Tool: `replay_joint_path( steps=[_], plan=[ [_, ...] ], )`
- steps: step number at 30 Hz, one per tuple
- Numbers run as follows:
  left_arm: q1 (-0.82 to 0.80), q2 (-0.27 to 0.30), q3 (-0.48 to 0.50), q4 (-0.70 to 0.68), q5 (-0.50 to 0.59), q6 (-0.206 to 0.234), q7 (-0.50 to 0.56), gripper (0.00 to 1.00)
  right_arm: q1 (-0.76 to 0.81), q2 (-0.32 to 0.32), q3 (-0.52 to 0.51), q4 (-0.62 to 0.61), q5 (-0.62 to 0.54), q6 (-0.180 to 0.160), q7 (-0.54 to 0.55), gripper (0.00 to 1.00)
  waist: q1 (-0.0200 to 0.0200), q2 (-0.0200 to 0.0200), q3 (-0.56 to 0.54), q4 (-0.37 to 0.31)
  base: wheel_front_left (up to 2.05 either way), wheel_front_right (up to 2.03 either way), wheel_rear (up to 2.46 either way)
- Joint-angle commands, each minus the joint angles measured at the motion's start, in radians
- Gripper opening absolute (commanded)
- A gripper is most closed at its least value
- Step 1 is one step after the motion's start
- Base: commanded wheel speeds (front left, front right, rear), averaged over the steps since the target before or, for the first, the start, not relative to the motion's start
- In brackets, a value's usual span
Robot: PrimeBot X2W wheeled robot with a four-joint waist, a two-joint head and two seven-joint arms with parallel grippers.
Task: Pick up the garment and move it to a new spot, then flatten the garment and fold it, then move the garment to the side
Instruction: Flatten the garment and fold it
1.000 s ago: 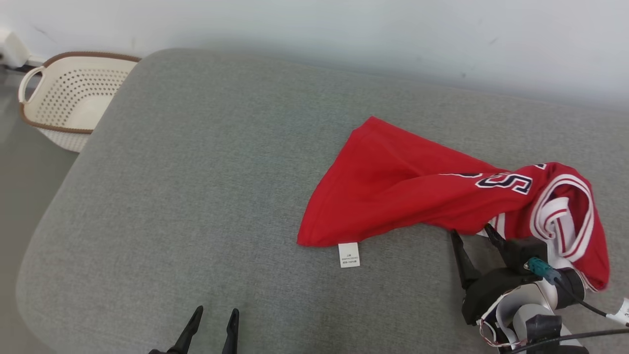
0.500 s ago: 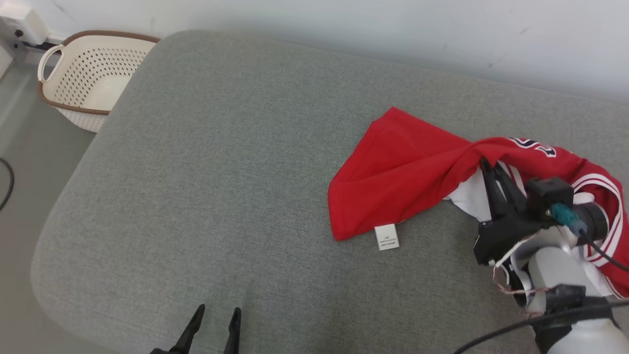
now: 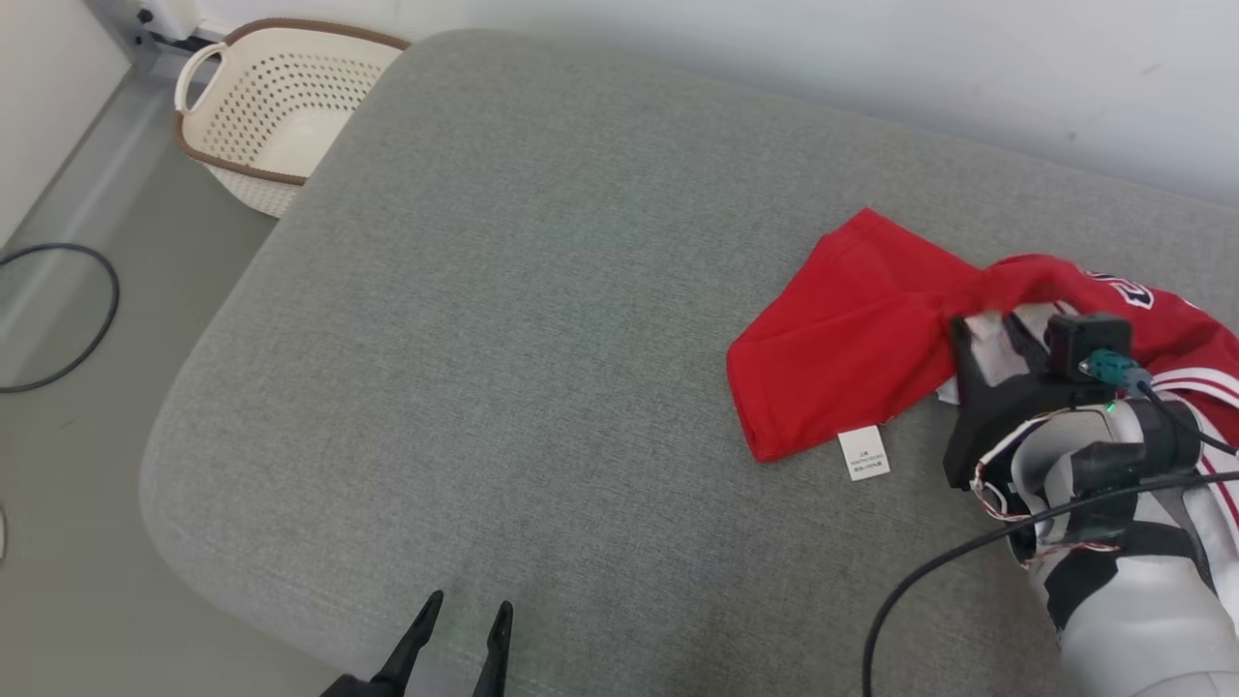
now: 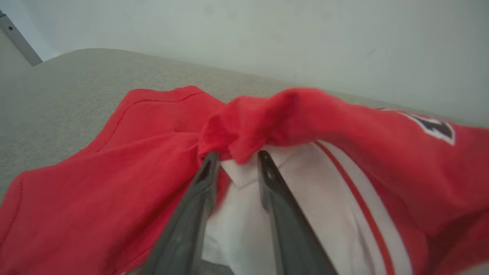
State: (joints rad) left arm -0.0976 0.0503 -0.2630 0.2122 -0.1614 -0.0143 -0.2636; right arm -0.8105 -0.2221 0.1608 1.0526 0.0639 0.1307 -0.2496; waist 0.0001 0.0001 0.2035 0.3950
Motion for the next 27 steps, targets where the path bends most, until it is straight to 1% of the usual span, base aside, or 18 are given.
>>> replay_joint_path(
  steps=[1, 3, 5, 13, 17, 20, 23, 27],
  plan=[
    [0.022, 0.001, 0.004, 0.001, -0.012, 0.005, -0.001, 1.00, -0.010, 0.003, 0.004, 0.001, 0.003, 0.000, -0.008, 1.00, -0.0001, -0.0001, -0.006, 0.001, 0.00, 0.00, 0.00],
    [0.028, 0.001, 0.015, -0.001, -0.010, 0.007, -0.001, 1.00, 0.002, 0.011, 0.018, 0.017, 0.001, 0.000, -0.013, 1.00, -0.0001, -0.0001, -0.014, -0.014, 0.00, 0.00, 0.00],
    [0.038, 0.000, 0.023, 0.000, -0.008, 0.005, -0.001, 1.00, 0.024, 0.019, 0.036, 0.003, 0.011, 0.000, -0.015, 1.00, -0.0001, -0.0001, -0.024, -0.038, 0.00, 0.00, 0.00],
    [0.034, 0.001, 0.051, -0.005, 0.004, -0.002, -0.001, 1.00, 0.200, 0.010, 0.093, -0.218, 0.079, 0.000, -0.016, 1.00, -0.0001, -0.0001, -0.064, -0.157, 0.00, 0.00, 0.00],
    [0.038, 0.001, 0.063, -0.004, 0.011, -0.002, -0.001, 1.00, 0.287, 0.000, 0.118, -0.295, 0.100, 0.000, -0.016, 1.00, -0.0001, -0.0001, -0.083, -0.201, 0.00, 0.00, 0.00],
    [0.048, 0.001, 0.068, -0.004, 0.010, -0.003, -0.001, 1.00, 0.326, -0.004, 0.150, -0.328, 0.101, 0.000, -0.015, 1.00, -0.0001, -0.0001, -0.089, -0.219, 0.00, 0.00, 0.00],
    [0.057, 0.001, 0.068, 0.002, 0.012, -0.008, -0.001, 1.00, 0.323, -0.011, 0.181, -0.328, 0.104, 0.000, -0.015, 1.00, -0.0001, -0.0001, -0.091, -0.227, 0.00, 0.00, 0.00],
    [0.057, 0.001, 0.067, 0.011, 0.009, -0.015, -0.001, 1.00, 0.292, -0.005, 0.207, -0.318, 0.110, 0.000, -0.015, 1.00, -0.0001, -0.0001, -0.089, -0.215, 0.00, 0.00, 0.00]
  ],
)
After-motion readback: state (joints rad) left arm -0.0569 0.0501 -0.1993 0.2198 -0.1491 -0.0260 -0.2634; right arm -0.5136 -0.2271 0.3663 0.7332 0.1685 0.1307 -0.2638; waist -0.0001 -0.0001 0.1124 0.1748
